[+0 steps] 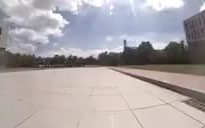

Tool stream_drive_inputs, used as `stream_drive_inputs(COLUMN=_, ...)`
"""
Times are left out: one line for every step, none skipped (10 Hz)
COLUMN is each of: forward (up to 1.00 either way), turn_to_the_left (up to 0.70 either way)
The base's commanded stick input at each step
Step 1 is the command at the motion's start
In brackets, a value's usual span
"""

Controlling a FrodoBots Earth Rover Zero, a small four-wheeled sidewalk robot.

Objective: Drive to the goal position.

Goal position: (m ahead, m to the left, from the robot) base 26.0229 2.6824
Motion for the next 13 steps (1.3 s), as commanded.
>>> stream_drive_inputs(forward=0.7, turn_to_the_left=0.0)
stream_drive_inputs(forward=0.7, turn_to_the_left=0.0)
stream_drive_inputs(forward=0.7, turn_to_the_left=0.0)
stream_drive_inputs(forward=0.7, turn_to_the_left=0.0)
stream_drive_inputs(forward=0.7, turn_to_the_left=0.0)
stream_drive_inputs(forward=0.7, turn_to_the_left=0.0)
stream_drive_inputs(forward=0.7, turn_to_the_left=0.0)
stream_drive_inputs(forward=0.7, turn_to_the_left=0.0)
stream_drive_inputs(forward=0.7, turn_to_the_left=0.0)
stream_drive_inputs(forward=0.7, turn_to_the_left=0.0)
stream_drive_inputs(forward=0.7, turn_to_the_left=0.0)
stream_drive_inputs(forward=0.7, turn_to_the_left=0.0)
stream_drive_inputs(forward=0.7, turn_to_the_left=0.0)
